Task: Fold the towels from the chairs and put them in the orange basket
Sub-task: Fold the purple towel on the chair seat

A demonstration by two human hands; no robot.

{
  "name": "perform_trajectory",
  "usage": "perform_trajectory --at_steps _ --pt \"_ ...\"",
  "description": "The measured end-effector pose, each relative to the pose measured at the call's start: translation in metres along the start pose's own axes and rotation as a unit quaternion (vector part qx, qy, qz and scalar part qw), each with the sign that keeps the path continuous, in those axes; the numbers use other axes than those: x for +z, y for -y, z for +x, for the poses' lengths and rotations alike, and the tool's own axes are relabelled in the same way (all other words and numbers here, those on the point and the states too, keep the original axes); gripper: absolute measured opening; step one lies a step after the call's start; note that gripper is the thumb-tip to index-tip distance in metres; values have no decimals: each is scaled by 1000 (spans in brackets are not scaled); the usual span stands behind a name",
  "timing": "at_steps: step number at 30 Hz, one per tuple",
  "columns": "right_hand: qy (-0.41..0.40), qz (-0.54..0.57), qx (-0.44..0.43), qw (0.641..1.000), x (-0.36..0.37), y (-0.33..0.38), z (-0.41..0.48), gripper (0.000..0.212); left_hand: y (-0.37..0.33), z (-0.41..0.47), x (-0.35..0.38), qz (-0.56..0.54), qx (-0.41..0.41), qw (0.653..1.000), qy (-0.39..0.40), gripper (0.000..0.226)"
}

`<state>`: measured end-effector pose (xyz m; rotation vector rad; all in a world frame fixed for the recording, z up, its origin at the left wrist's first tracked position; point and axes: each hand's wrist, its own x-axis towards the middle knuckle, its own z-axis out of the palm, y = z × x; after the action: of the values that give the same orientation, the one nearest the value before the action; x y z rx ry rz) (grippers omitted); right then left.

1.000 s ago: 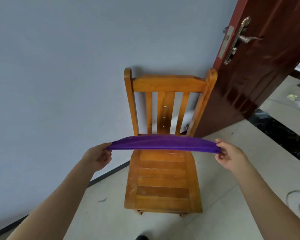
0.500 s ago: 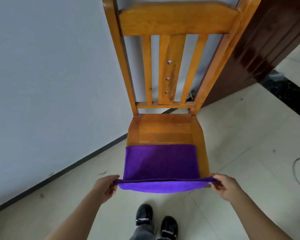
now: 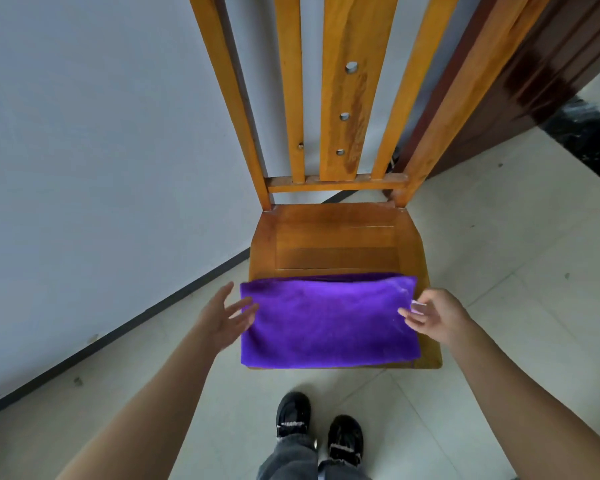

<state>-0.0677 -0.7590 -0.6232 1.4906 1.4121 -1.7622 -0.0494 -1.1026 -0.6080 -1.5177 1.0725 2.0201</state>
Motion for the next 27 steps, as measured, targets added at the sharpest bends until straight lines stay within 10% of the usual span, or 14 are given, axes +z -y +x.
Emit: perform_trajectory --at_steps 9,20,27 --pt "-166 -412 -72 893 -14 -89 28 50 61 24 -40 452 54 885 -98 50" --pt "-158 -316 -88 931 -26 -109 49 20 81 46 -61 412 6 906 -95 9" --pt "-230 -258 -326 880 22 -101 -12 12 78 39 -60 338 13 938 -77 17"
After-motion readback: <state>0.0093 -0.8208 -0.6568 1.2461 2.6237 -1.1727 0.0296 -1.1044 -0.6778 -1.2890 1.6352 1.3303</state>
